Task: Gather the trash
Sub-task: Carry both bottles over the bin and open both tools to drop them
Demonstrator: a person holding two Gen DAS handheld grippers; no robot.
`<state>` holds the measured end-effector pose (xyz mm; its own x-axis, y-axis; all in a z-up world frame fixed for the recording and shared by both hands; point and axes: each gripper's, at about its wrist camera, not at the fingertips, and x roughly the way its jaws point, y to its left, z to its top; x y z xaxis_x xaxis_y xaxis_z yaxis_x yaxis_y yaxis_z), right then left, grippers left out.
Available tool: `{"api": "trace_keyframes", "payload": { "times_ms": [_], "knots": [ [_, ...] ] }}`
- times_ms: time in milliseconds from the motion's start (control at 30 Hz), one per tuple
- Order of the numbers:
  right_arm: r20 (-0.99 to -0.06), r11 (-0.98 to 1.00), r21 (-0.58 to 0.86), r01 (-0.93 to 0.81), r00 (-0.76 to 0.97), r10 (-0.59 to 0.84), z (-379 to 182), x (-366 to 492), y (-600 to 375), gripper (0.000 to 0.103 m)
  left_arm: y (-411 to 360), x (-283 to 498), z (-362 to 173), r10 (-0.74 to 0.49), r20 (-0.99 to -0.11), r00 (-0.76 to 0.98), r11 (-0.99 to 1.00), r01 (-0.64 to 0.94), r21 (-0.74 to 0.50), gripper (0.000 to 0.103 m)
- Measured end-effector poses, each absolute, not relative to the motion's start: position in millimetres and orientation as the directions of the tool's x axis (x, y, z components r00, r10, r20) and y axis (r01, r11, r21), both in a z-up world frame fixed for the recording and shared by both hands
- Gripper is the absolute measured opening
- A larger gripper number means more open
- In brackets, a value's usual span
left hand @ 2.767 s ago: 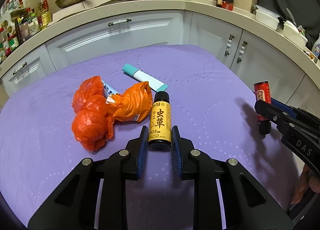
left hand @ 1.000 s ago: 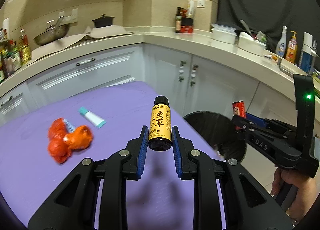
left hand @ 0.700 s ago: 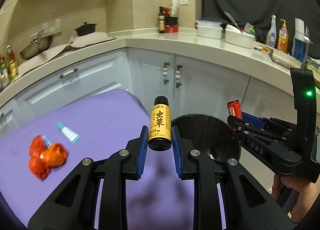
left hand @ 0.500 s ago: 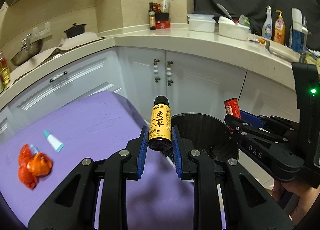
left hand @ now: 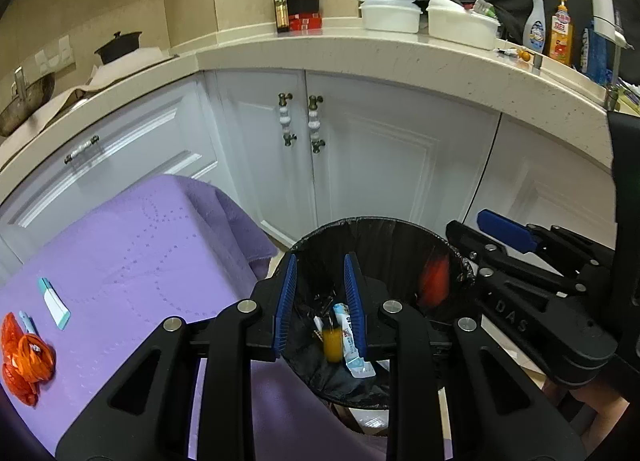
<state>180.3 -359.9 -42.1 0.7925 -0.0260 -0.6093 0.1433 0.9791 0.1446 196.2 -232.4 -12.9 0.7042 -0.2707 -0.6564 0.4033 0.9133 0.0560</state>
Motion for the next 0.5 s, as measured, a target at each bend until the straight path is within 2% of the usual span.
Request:
{"api": "trace_keyframes", "payload": {
  "times_ms": [33, 67, 100, 500],
  "knots": [
    [-0.61, 0.979, 0.144, 0.146, 0.792, -0.029, -42.3, 179.9, -360.5, 0.035, -231.1, 196.6, -13.2, -0.27, -0.657, 0.704, 0.914, 0.401, 0.054, 0.025],
    [-0.61, 0.978, 0.146, 0.147, 0.792, -0.028, -42.2, 178.8, -360.6, 0.035, -228.9, 196.4, -13.1, -0.264, -0.657, 0.706, 0.917, 0.395, 0.056, 0.031],
    [-0.608, 0.978, 0.147, 0.148, 0.793, -0.028, -41.7, 177.3, -360.1, 0.037, -227.5, 196.4, -12.1, -0.262, -0.655, 0.709, 0.918, 0.391, 0.057, 0.042],
    [-0.577, 0.982, 0.162, 0.093, 0.817, 0.018, -23.5, 164.4, -332.4, 0.043, -170.5, 177.8, 2.6, -0.206, -0.635, 0.744, 0.952, 0.304, 0.047, 0.053]
  ]
}}
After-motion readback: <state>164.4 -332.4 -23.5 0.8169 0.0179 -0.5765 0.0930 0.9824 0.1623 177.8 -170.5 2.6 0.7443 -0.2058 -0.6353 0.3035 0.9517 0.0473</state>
